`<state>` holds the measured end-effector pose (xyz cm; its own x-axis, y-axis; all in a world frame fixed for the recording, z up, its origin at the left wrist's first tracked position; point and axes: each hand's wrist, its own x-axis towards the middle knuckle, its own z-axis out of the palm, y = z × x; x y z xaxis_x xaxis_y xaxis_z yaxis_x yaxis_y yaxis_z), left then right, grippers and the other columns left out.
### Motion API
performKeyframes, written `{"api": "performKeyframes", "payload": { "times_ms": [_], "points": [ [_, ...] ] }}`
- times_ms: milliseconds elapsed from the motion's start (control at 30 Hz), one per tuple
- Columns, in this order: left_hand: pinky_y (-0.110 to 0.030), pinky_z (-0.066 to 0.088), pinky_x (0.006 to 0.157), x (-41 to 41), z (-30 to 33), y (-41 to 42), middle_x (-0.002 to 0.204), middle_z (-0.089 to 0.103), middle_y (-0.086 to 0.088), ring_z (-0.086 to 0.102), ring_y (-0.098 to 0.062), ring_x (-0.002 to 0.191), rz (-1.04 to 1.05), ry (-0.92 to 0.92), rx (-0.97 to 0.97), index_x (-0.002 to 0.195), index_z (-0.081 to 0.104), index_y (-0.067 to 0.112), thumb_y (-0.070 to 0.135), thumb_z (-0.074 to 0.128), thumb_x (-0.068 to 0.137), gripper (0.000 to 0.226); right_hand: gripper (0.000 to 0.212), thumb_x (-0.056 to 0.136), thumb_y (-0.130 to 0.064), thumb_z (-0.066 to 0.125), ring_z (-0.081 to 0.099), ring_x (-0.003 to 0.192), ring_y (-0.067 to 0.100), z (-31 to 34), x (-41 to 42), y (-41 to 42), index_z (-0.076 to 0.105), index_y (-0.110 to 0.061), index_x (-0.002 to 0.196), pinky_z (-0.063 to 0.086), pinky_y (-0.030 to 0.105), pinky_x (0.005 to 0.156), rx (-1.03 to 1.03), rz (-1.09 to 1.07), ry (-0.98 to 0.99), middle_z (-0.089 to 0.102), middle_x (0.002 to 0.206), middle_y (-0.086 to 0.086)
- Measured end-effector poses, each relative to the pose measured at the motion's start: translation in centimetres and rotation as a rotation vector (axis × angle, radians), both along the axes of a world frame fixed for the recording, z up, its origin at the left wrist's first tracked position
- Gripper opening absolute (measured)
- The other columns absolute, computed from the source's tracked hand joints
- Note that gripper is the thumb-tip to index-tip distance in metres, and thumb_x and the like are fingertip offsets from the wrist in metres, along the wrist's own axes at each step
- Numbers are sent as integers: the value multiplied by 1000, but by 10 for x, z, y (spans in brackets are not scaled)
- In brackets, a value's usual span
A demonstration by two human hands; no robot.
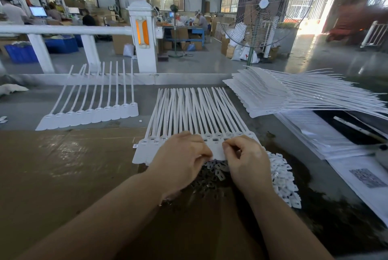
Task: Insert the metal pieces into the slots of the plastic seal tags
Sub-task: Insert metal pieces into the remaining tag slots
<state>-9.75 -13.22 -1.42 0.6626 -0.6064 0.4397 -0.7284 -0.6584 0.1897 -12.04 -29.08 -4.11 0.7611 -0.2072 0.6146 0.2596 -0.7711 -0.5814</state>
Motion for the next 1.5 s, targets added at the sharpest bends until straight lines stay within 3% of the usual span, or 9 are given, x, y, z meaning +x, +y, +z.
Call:
{"api": "performKeyframes", "payload": {
  "times_ms": [100,267,567,633,767,867,967,1100,1500],
  "points": [
    [-28,26,90,-10,-6,-11,111,57,11,34,-6,97,-123,-53,195,117,63,31,33,48,94,27,5,82,-4,65,56,77,17,1,0,0,69,-5,79,46,32,71,14,0,-3,64,79,1],
    [-34,16,84,-15,-13,-20,117,50,6,30,-18,108,-72,-154,408,120,56,29,25,44,94,29,7,81,-3,65,54,76,16,1,0,1,68,-6,76,43,29,70,26,1,4,59,75,-4],
    [-30,16,84,-16,-10,-22,117,51,8,33,-14,109,-41,-102,306,114,54,27,33,40,98,23,6,82,-4,65,55,76,14,1,0,0,68,-7,78,44,28,71,25,0,2,61,77,-3],
    [-28,15,81,-16,-5,-21,109,55,12,36,-10,102,-48,-41,263,111,57,31,37,44,96,21,6,82,-5,65,55,77,15,1,0,-1,69,-7,79,45,30,71,23,5,5,62,78,-2],
    [-11,30,79,-10,5,-12,74,54,27,46,8,74,36,181,-156,95,68,31,31,61,88,10,5,83,-7,65,56,77,16,-1,0,-1,69,-6,80,46,31,72,18,1,4,63,79,-1],
    [2,37,66,6,12,-4,68,53,29,52,16,67,164,335,-339,90,70,26,21,66,86,7,5,83,-7,65,56,77,17,-1,0,-1,69,-5,80,47,31,73,2,-11,-6,64,78,0],
    [-1,38,64,26,16,0,74,59,21,54,7,70,220,404,-326,93,71,20,18,64,88,8,7,84,-8,65,56,78,16,-1,1,-1,69,-7,79,47,32,73,5,-8,6,63,78,-2],
    [-17,39,78,42,20,-4,88,66,7,58,-7,83,245,426,-248,98,71,17,16,62,89,13,8,84,-9,63,55,78,15,-2,1,-1,69,-8,79,47,31,73,7,-7,18,63,79,-3],
    [-26,42,85,54,26,-19,108,66,-3,58,-17,97,237,485,24,107,68,11,17,55,94,19,7,84,-11,64,55,78,15,-1,-1,-1,69,-8,80,48,33,73,-14,-11,26,64,79,-2]
  ]
}}
